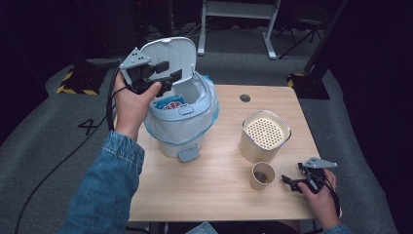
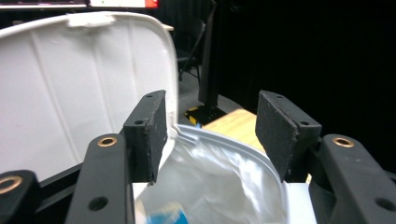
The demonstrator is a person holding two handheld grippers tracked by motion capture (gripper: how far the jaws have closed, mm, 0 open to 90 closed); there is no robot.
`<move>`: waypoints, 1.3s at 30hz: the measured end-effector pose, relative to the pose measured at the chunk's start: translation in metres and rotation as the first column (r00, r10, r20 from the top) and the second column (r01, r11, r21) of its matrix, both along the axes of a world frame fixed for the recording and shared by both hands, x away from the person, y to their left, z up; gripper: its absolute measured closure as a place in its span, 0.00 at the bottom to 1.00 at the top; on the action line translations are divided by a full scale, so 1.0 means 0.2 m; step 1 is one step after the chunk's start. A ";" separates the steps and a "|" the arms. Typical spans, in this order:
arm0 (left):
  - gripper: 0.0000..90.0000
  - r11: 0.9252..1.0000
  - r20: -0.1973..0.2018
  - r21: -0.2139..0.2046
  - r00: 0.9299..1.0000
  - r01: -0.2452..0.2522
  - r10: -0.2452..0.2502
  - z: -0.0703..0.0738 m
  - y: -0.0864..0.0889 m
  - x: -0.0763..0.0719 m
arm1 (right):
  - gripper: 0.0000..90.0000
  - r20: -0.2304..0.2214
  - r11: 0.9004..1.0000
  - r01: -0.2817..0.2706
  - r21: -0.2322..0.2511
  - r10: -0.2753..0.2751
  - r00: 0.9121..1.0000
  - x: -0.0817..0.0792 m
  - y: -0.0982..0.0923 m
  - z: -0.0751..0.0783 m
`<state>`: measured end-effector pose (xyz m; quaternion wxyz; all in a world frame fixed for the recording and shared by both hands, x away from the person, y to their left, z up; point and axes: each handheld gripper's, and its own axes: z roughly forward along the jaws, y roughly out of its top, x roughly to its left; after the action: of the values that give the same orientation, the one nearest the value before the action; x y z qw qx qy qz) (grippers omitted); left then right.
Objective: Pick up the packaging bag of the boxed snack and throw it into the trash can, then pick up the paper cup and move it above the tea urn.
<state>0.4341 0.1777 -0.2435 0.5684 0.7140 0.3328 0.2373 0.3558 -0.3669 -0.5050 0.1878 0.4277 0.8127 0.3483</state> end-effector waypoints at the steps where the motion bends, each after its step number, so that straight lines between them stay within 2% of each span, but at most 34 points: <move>1: 0.46 1.000 0.002 0.018 1.000 0.021 -0.021 0.00 0.00 -0.04 | 0.09 0.000 1.000 0.000 0.000 0.000 1.000 0.00 0.00 0.00; 3: 0.45 0.999 0.003 0.028 0.999 0.039 -0.039 0.00 0.00 -0.06 | 0.09 -0.001 1.000 0.000 0.000 0.000 1.000 0.00 0.00 0.00; 4: 0.45 0.997 -0.004 0.040 0.997 0.071 -0.071 0.01 0.01 -0.10 | 0.09 -0.001 1.000 0.001 -0.001 -0.001 1.000 0.00 0.00 0.00; 5: 0.45 0.997 -0.004 0.040 0.997 0.071 -0.071 0.01 0.01 -0.10 | 0.09 -0.001 1.000 0.001 -0.001 -0.001 1.000 0.00 0.00 0.00; 11: 0.44 0.987 -0.014 0.076 0.990 0.140 -0.139 -0.01 0.04 -0.22 | 0.09 -0.002 1.000 0.000 -0.001 0.000 1.000 0.00 0.00 0.00; 15: 0.42 0.979 -0.036 0.073 0.982 0.188 -0.186 -0.07 0.05 -0.30 | 0.09 -0.003 1.000 -0.001 0.000 0.001 1.000 0.00 0.00 0.00; 18: 0.40 0.971 -0.060 0.066 0.973 0.228 -0.225 -0.14 0.07 -0.36 | 0.09 -0.004 1.000 -0.003 -0.001 0.003 1.000 0.00 0.00 0.00; 19: 0.40 0.967 -0.071 0.072 0.968 0.245 -0.240 -0.18 0.08 -0.39 | 0.09 -0.004 1.000 -0.002 0.000 0.002 1.000 0.00 0.00 0.00; 20: 0.39 0.967 -0.071 0.072 0.968 0.245 -0.240 -0.18 0.08 -0.39 | 0.09 -0.004 1.000 -0.002 0.000 0.002 1.000 0.00 0.00 0.00; 22: 0.39 0.962 -0.095 0.086 0.963 0.259 -0.251 -0.26 0.09 -0.45 | 0.09 -0.004 1.000 -0.003 0.000 0.003 1.000 0.00 0.00 0.00; 23: 0.39 0.962 -0.095 0.086 0.963 0.259 -0.251 -0.26 0.09 -0.45 | 0.09 -0.004 1.000 -0.003 0.000 0.003 1.000 0.00 0.00 0.00; 25: 0.38 0.961 -0.101 0.090 0.963 0.260 -0.251 -0.31 0.09 -0.48 | 0.09 -0.004 1.000 -0.004 0.000 0.004 1.000 0.00 0.00 0.00; 26: 0.38 0.962 -0.107 0.095 0.963 0.256 -0.246 -0.36 0.09 -0.51 | 0.09 -0.003 1.000 -0.004 -0.001 0.004 1.000 0.00 0.00 0.00; 27: 0.38 0.962 -0.111 0.099 0.964 0.254 -0.243 -0.39 0.10 -0.52 | 0.09 -0.003 1.000 -0.005 -0.002 0.005 1.000 0.00 0.00 0.00; 28: 0.38 0.962 -0.111 0.099 0.964 0.254 -0.243 -0.39 0.10 -0.52 | 0.09 -0.003 1.000 -0.005 -0.002 0.005 1.000 0.00 0.00 0.00; 30: 0.38 0.965 -0.132 0.091 0.964 0.244 -0.231 -0.47 0.11 -0.53 | 0.12 0.002 1.000 -0.014 -0.002 0.014 1.000 0.00 0.00 0.00; 31: 0.38 0.967 -0.140 0.116 0.967 0.228 -0.211 -0.52 0.12 -0.54 | 0.15 0.007 0.999 -0.035 0.005 0.035 0.999 0.00 -0.01 0.01; 32: 0.38 0.967 -0.140 0.116 0.967 0.228 -0.211 -0.52 0.12 -0.54 | 0.15 0.007 0.999 -0.035 0.005 0.035 0.999 0.00 -0.01 0.01; 34: 0.37 0.967 -0.149 0.147 0.971 0.208 -0.186 -0.60 0.13 -0.54 | 0.18 0.013 0.999 -0.044 0.009 0.044 0.999 -0.01 -0.01 0.01; 35: 0.37 0.967 -0.149 0.147 0.971 0.208 -0.186 -0.60 0.13 -0.54 | 0.19 0.014 0.999 -0.046 0.008 0.046 0.999 -0.01 -0.01 0.01; 39: 0.36 0.972 -0.169 0.120 0.969 0.204 -0.183 -0.70 0.14 -0.55 | 0.22 0.016 0.999 -0.050 0.009 0.050 0.999 -0.01 -0.01 0.01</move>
<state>0.3250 0.2067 -0.3837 0.5106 0.7969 0.2881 0.1460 0.3530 -0.3680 -0.5035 0.1833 0.4054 0.8200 0.3601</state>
